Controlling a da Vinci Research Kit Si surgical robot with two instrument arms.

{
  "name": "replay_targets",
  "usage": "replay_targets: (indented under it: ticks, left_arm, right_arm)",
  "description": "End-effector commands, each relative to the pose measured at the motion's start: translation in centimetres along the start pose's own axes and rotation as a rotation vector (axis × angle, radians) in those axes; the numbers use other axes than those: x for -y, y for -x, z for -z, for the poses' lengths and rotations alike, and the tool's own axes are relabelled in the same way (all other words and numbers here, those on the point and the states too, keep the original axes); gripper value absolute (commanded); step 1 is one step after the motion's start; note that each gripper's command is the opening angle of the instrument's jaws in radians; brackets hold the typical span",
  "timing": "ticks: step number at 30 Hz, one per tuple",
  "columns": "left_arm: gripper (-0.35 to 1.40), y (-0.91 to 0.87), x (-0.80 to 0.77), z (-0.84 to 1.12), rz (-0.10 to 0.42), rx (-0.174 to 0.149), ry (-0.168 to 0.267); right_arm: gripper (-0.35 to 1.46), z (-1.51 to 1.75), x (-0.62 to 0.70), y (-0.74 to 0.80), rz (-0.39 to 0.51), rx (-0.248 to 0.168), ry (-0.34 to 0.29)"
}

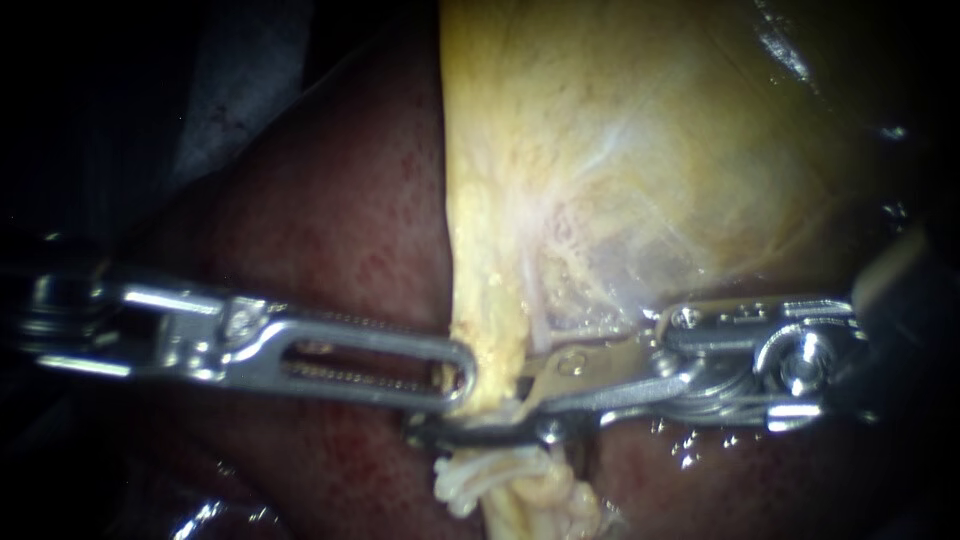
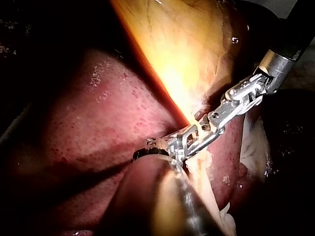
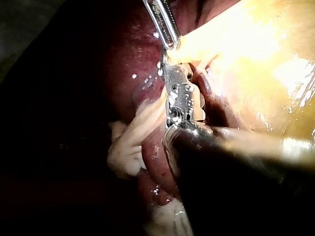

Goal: Clipping third clip left tube

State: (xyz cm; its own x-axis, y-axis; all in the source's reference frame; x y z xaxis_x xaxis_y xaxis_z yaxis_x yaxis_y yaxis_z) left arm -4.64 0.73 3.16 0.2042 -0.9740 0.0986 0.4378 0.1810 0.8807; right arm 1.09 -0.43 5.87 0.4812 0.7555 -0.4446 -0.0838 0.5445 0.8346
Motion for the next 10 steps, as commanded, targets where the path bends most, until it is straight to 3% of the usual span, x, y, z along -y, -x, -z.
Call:
replay_targets:
  ticks: [1, 10]
  left_arm:
    - [-0.35, 0.0, 0.0, 0.0, 0.0, 0.0, 0.0]
    - [-0.35, 0.01, 0.0, -0.01, 0.0, 0.0, 0.0]
  right_arm:
    - [-0.35, 0.0, 0.0, 0.0, 0.0, 0.0, -0.001]
    - [-0.35, -0.01, 0.0, 0.02, 0.002, 0.0, -0.001]
